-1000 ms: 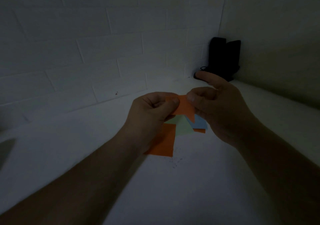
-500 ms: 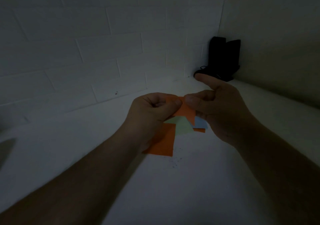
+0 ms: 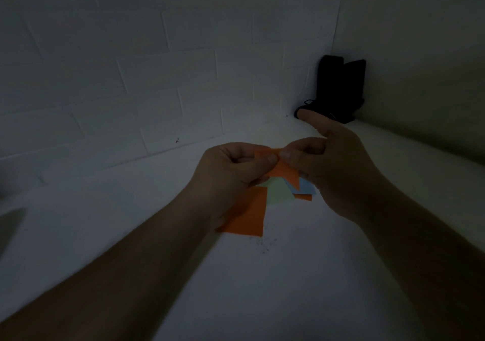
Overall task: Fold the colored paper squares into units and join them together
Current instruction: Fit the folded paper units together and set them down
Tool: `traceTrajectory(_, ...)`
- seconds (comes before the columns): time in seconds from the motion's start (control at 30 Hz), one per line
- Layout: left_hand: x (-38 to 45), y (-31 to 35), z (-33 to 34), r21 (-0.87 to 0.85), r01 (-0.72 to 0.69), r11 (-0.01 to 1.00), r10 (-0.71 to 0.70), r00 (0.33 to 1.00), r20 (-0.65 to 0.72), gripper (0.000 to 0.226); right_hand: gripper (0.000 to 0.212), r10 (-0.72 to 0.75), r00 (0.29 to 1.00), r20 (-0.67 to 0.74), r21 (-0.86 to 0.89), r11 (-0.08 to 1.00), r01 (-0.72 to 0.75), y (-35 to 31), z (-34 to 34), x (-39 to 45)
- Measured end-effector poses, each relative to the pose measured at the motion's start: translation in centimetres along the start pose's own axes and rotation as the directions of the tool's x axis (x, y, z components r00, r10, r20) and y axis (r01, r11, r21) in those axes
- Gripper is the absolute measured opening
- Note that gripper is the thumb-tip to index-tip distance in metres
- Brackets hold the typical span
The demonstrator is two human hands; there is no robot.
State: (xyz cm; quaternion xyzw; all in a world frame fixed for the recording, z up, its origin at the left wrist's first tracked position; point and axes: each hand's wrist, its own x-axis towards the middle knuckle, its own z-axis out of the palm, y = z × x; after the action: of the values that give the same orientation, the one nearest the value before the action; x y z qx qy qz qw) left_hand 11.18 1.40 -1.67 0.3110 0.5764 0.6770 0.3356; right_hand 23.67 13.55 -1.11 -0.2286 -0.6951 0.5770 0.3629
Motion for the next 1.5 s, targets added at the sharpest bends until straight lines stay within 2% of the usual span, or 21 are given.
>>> traceTrajectory(0.1, 0.1, 0.0, -0.1, 0.028, -0.003, 1.0, 0.002, 1.0, 0.008, 0.013, 0.073, -0.012, 1.0, 0.0, 0.024, 1.0, 0.012, 0.1, 0.0, 0.0)
traceTrajectory(0.3, 0.2, -0.2, -0.1, 0.076, -0.081, 0.994, 0.081, 0.997, 0.002, 0.01, 0.079, 0.0, 1.0, 0.015, 0.033, 0.999, -0.001, 0.1, -0.2, 0.0)
traceTrajectory(0.43, 0.2, -0.4, -0.1, 0.112, -0.097, 0.989, 0.1, 0.995, -0.026, 0.011, 0.082, 0.019, 0.999, 0.037, -0.018, 1.0, -0.019, 0.0, 0.2, -0.1)
traceTrajectory(0.7, 0.2, -0.4, -0.1, 0.129, -0.103, 0.986, 0.102, 0.995, 0.018, 0.013, 0.067, 0.021, 0.999, 0.05, -0.022, 1.0, -0.02, 0.3, 0.4, 0.0)
traceTrajectory(0.9, 0.3, -0.5, -0.1, 0.136, -0.11, 0.985, 0.107, 0.994, 0.03, 0.013, 0.078, 0.031, 0.998, 0.057, 0.017, 0.999, -0.032, 0.6, 0.4, 0.2)
traceTrajectory(1.1, 0.3, 0.2, -0.6, 0.069, 0.021, 0.997, -0.024, 0.999, 0.04, 0.013, 0.084, 0.075, 0.995, 0.068, 0.111, 0.99, -0.083, 0.2, -0.4, 0.3)
traceTrajectory(1.27, 0.2, 0.5, -0.7, -0.025, 0.131, 0.991, -0.128, 0.987, 0.094, 0.021, 0.086, 0.104, 0.993, 0.046, 0.069, 0.992, -0.107, 0.2, -0.6, 0.5)
traceTrajectory(1.5, 0.4, 0.3, -0.8, -0.034, 0.175, 0.984, -0.171, 0.979, 0.109, 0.022, 0.087, 0.15, 0.989, 0.008, 0.073, 0.986, -0.15, 0.0, -0.7, 0.6)
